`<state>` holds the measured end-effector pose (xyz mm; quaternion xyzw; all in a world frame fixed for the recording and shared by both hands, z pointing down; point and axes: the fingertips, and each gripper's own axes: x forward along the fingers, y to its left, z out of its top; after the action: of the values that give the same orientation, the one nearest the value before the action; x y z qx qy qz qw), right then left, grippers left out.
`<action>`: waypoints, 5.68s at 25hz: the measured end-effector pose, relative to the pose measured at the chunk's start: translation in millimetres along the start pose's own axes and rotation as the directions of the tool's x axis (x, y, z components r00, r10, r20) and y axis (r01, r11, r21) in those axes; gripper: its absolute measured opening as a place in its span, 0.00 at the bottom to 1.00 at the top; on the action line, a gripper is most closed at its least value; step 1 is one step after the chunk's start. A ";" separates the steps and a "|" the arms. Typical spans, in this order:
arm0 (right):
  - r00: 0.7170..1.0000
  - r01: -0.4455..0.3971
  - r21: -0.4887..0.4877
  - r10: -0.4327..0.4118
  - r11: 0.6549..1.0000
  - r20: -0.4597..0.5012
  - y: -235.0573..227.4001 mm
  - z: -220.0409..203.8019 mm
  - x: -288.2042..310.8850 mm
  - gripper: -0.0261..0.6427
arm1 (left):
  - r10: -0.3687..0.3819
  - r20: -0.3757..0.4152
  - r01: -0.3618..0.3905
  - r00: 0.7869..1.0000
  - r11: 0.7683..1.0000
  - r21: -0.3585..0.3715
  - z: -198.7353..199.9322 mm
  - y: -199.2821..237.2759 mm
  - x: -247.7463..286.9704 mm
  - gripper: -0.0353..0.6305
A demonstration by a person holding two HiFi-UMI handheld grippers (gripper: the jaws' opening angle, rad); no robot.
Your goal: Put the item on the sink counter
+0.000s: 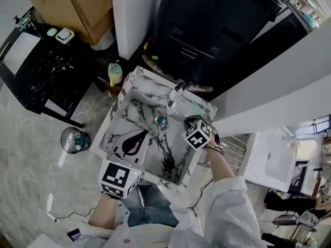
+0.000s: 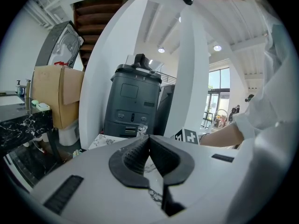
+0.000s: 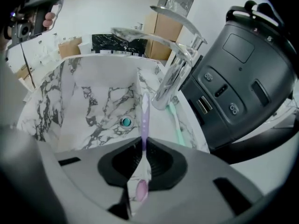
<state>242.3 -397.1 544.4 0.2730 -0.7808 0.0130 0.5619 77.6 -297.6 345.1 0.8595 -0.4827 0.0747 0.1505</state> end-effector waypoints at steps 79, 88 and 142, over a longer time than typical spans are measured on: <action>0.968 -0.155 0.401 0.058 0.903 0.245 411.4 61.3 -104.8 0.09 | -0.053 -0.105 0.043 0.993 0.995 -0.094 -186.8 -3.5 -252.4 0.08; 0.969 -0.187 0.384 0.106 0.904 0.223 432.8 33.2 -15.9 0.09 | -0.036 -0.158 0.011 0.987 0.988 -0.156 -289.8 14.6 -220.3 0.08; 0.998 0.069 0.362 -0.068 0.930 -0.015 381.5 -63.3 275.6 0.11 | 0.011 -0.218 -0.049 0.976 0.985 -0.167 -482.0 96.4 -145.8 0.08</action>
<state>68.7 -165.4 920.8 0.3989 -0.7544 0.1372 0.5029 -72.6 -67.5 778.0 0.8227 -0.4812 0.1280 0.2744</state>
